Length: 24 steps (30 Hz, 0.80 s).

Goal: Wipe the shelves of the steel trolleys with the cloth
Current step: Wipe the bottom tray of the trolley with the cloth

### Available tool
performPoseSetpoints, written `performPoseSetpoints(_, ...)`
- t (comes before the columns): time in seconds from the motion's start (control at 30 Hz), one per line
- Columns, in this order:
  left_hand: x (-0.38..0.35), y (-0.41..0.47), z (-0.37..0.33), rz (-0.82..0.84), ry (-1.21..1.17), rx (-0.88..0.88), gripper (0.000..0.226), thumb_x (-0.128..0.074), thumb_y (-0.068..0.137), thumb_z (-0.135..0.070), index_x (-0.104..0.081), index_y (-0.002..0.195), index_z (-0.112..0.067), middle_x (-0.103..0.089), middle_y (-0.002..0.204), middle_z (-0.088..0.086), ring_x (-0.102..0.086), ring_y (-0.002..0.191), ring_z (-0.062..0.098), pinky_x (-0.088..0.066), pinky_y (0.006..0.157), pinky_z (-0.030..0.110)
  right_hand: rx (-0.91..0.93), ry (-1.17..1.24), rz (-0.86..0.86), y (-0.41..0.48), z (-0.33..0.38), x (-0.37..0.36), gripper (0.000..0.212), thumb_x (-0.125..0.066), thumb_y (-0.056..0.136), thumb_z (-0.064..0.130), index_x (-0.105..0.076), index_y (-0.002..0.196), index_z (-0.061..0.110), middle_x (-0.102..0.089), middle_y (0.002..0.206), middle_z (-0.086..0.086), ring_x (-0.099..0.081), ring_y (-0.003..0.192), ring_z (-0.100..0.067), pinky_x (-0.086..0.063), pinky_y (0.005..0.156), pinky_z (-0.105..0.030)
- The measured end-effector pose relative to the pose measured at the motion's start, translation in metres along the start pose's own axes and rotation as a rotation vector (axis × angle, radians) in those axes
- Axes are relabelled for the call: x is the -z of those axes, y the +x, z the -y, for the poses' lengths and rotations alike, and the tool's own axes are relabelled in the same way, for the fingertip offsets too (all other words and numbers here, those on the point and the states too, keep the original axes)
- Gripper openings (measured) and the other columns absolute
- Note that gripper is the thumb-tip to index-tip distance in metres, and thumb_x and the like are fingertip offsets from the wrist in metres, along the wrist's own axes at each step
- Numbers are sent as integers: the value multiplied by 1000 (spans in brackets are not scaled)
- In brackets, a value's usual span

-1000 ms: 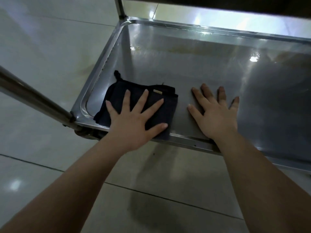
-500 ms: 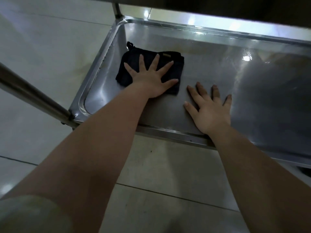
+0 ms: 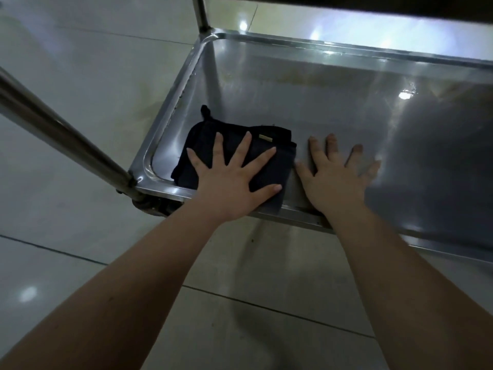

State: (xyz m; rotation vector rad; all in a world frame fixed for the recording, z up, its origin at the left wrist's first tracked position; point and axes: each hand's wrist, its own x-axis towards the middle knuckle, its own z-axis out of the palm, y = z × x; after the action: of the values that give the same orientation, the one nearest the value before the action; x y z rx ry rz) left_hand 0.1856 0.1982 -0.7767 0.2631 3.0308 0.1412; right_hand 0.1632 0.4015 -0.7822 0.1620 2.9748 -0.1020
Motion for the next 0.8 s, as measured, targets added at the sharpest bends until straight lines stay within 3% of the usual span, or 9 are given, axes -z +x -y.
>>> performPoseSetpoints(0.37,6,57,10,43,-17,84,80,-4,67,-95,9,140,-65,15,163,-9,22,144,43,18,94,80,14,-45,-7,-5,3,-6,59,0,90,69,14,145,54,14,162,13,15,145,-44,12,107,-71)
performPoseSetpoints(0.6,29,134,24,148,11,70,80,-11,69,-95,7,141,-65,13,163,-10,20,145,40,14,97,79,24,-17,-2,-6,4,0,57,-5,95,66,12,147,52,14,162,12,16,145,-44,10,107,-72)
performPoseSetpoints(0.8,24,131,29,143,-24,59,72,-20,78,-88,1,142,-65,9,163,-13,19,147,35,15,101,77,9,-33,-16,0,6,-2,54,0,94,66,11,146,54,12,162,13,16,144,-45,12,101,-78)
